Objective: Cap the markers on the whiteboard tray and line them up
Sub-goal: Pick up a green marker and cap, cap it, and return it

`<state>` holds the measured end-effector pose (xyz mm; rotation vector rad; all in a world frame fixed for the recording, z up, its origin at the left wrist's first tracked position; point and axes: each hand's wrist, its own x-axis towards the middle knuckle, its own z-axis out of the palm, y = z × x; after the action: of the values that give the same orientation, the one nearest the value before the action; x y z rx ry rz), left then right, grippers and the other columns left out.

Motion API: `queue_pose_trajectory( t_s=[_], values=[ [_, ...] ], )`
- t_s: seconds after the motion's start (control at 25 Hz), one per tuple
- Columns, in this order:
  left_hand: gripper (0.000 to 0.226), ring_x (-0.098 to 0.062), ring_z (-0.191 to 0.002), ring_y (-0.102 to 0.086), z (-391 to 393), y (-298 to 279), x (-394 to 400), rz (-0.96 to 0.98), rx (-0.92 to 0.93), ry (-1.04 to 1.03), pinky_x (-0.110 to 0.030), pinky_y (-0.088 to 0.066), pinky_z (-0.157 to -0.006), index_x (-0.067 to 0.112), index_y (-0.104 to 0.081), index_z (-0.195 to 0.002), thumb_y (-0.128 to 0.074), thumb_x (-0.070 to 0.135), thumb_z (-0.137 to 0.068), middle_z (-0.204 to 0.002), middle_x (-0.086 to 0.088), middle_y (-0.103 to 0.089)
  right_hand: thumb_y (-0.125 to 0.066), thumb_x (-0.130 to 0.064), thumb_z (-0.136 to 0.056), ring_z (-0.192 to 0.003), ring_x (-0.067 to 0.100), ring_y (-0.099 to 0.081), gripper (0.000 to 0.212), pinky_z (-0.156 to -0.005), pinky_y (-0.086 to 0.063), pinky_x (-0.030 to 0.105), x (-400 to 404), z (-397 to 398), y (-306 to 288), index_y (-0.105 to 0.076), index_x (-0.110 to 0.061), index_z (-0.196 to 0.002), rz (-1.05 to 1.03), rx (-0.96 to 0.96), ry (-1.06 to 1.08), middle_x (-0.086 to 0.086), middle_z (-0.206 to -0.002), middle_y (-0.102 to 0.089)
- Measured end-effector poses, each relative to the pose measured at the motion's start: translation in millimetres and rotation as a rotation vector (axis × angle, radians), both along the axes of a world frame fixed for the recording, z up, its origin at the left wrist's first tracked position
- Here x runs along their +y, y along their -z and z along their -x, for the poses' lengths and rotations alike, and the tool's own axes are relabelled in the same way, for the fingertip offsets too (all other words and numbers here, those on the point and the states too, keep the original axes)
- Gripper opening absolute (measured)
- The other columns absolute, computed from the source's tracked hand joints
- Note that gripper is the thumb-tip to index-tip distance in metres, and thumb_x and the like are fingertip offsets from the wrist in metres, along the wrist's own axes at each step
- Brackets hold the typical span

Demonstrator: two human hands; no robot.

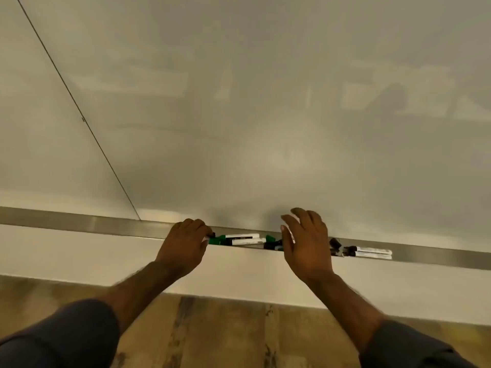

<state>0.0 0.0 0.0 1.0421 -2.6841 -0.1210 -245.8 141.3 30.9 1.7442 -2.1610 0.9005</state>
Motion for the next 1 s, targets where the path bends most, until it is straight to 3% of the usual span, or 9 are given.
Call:
queue_pose_trajectory(
  t_s=[0.08, 0.2, 0.52, 0.68, 0.88, 1.0],
  values=[
    [0.032, -0.023, -0.104, -0.054, 3, 20, -4, -0.068, -0.025, -0.051, -0.037, -0.042, -0.09, 0.023, -0.055, -0.12, -0.055, 0.023, -0.088, -0.116, 0.002, -0.06, -0.06, -0.008, -0.085, -0.094, 0.027, -0.052, 0.019, -0.075, -0.046, 0.038, -15, -10, 18, -0.065, -0.012, -0.102, -0.07, -0.014, -0.051, 0.006, -0.1, -0.063],
    [0.038, -0.024, -0.107, -0.054, 11, 47, -3, -0.118, -0.049, -0.08, -0.038, -0.042, -0.092, 0.02, -0.049, -0.127, -0.054, 0.028, -0.09, -0.124, -0.001, -0.057, -0.057, -0.001, -0.082, -0.086, 0.027, -0.052, 0.022, -0.071, -0.045, 0.037, -31, -23, 42, -0.067, -0.011, -0.099, -0.283, -0.06, -0.134, 0.005, -0.091, -0.063],
    [0.034, -0.022, -0.104, -0.054, 15, 73, -21, -0.102, -0.052, -0.101, -0.036, -0.041, -0.091, 0.021, -0.053, -0.123, -0.053, 0.034, -0.092, -0.123, 0.001, -0.057, -0.052, 0.005, -0.078, -0.103, 0.028, -0.051, 0.048, -0.085, -0.046, 0.038, -85, -38, 71, -0.058, -0.014, -0.121, -0.547, -0.08, -0.231, 0.006, -0.115, -0.062],
    [0.032, -0.022, -0.103, -0.054, 9, 74, -32, -0.169, -0.019, -0.132, -0.036, -0.04, -0.092, 0.02, -0.056, -0.116, -0.062, 0.031, -0.087, -0.116, 0.0, -0.06, -0.051, 0.0, -0.082, -0.107, 0.028, -0.053, 0.044, -0.088, -0.048, 0.039, -102, -39, 76, -0.057, -0.018, -0.121, -0.65, -0.057, -0.214, 0.006, -0.117, -0.062],
    [0.012, -0.023, -0.093, -0.056, 4, 68, -46, -0.212, 0.032, -0.155, -0.033, -0.038, -0.084, 0.018, -0.061, -0.097, -0.066, 0.02, -0.085, -0.098, -0.003, -0.065, -0.052, -0.004, -0.085, -0.098, 0.028, -0.055, 0.034, -0.075, -0.047, 0.037, -109, -34, 77, -0.058, -0.019, -0.115, -0.758, -0.026, -0.212, 0.006, -0.109, -0.053],
    [0.016, -0.024, -0.094, -0.058, 5, 62, -53, -0.237, 0.047, -0.146, -0.032, -0.037, -0.082, 0.018, -0.062, -0.097, -0.069, 0.021, -0.083, -0.098, -0.003, -0.067, -0.053, -0.006, -0.087, -0.09, 0.029, -0.058, 0.027, -0.069, -0.047, 0.037, -109, -31, 73, -0.06, -0.018, -0.11, -0.779, -0.002, -0.225, 0.006, -0.105, -0.051]
  ],
)
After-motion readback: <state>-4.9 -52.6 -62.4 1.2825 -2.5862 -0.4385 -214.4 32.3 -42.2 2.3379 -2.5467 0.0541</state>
